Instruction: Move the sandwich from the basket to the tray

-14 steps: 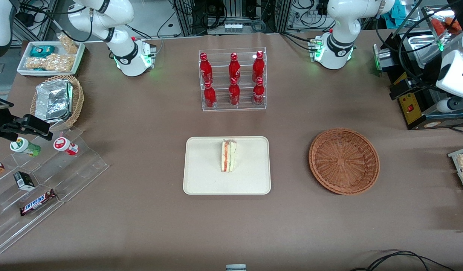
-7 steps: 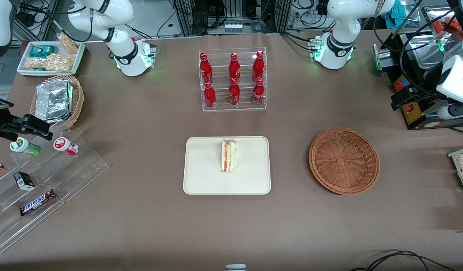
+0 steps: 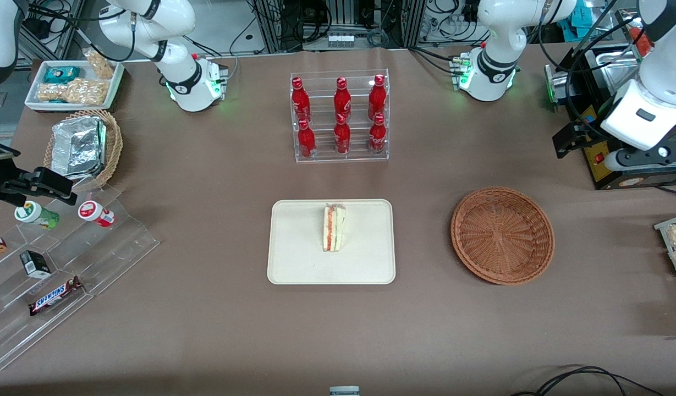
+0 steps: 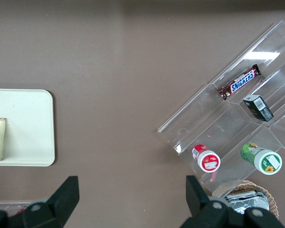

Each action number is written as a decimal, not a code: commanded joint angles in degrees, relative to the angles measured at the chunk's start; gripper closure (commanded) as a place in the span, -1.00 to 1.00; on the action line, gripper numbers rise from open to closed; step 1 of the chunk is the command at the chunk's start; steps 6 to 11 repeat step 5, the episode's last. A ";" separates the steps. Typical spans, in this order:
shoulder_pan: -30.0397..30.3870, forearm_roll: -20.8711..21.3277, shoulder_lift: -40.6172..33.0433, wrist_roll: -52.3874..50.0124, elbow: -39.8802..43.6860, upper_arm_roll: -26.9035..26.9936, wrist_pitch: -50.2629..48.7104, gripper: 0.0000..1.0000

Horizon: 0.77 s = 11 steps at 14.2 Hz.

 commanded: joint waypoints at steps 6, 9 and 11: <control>-1.55 -1.76 -2.43 0.88 -1.77 0.38 1.01 -1.00; -1.55 -1.76 -2.43 0.88 -1.77 0.38 1.01 -1.00; -1.55 -1.76 -2.43 0.88 -1.77 0.38 1.01 -1.00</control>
